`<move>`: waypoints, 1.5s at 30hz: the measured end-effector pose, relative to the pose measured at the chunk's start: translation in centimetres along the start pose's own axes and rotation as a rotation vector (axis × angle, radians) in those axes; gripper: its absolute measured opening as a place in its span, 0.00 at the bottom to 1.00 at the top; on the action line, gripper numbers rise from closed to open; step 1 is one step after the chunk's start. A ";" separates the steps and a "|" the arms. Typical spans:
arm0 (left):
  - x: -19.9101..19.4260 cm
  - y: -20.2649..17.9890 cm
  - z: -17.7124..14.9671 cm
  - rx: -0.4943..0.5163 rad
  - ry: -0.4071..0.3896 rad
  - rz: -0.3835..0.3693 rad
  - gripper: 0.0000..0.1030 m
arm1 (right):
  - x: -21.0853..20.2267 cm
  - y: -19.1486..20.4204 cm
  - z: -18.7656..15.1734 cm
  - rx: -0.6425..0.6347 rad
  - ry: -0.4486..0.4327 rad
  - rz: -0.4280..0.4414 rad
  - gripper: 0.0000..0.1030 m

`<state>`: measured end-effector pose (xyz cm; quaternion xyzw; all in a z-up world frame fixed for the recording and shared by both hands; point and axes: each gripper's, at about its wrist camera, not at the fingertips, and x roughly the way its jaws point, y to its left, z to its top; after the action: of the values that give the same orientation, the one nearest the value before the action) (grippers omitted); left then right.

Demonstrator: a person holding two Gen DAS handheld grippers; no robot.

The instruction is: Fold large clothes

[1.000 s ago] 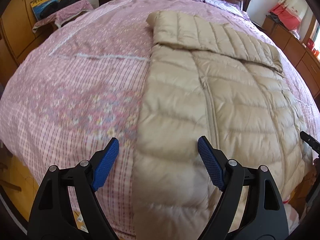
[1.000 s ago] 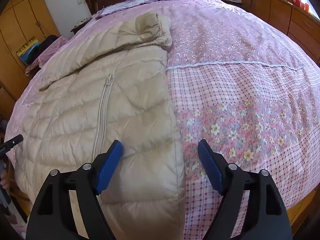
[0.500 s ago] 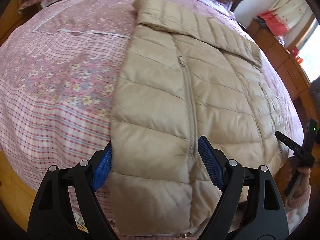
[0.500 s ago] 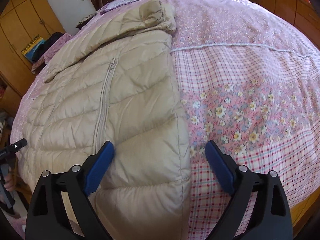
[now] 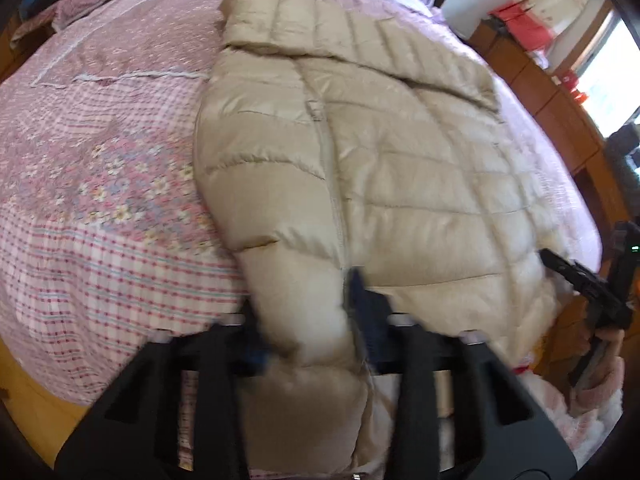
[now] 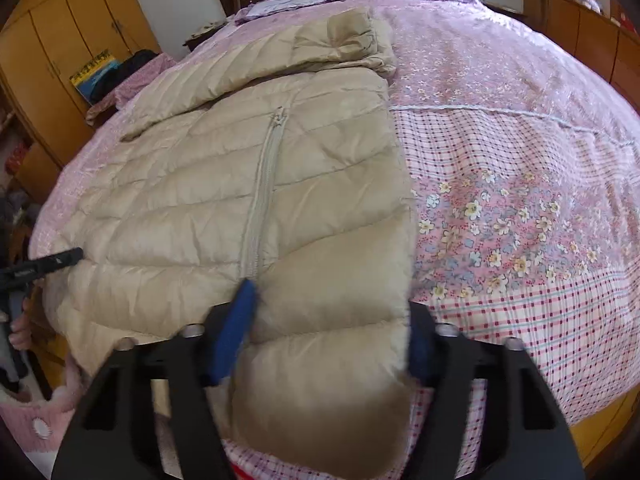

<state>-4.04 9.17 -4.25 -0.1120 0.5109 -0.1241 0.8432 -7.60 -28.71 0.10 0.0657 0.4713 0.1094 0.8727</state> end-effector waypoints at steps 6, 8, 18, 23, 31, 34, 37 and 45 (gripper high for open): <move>-2.7 -0.5 0.2 -0.021 -0.021 -0.038 0.15 | -2.2 0.9 0.4 0.004 -0.044 0.053 0.15; -4.0 -0.5 0.2 -0.030 -0.021 -0.067 0.15 | -3.3 1.4 0.5 -0.007 -0.062 0.068 0.14; -9.3 -0.8 -1.2 -0.019 -0.007 -0.121 0.15 | -8.8 2.0 0.0 0.026 -0.105 0.140 0.13; -11.9 -0.6 -2.1 -0.055 0.015 -0.115 0.15 | -11.9 2.4 0.1 0.049 -0.147 0.197 0.13; -11.9 1.0 -0.8 -0.164 -0.010 -0.174 0.16 | -12.6 2.5 1.8 0.084 -0.222 0.225 0.13; -12.5 0.3 0.9 -0.158 -0.070 -0.189 0.16 | -12.7 2.6 2.5 0.106 -0.258 0.239 0.13; -12.9 -0.1 2.9 -0.152 -0.121 -0.189 0.16 | -12.9 2.6 4.1 0.128 -0.310 0.234 0.13; -11.8 -0.6 9.5 -0.144 -0.223 -0.154 0.16 | -11.3 1.6 9.5 0.186 -0.390 0.217 0.13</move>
<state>-0.89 13.02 10.12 -0.2243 0.4116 -0.1382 0.8725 -5.88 -30.10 14.83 0.2158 0.2922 0.1442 0.9205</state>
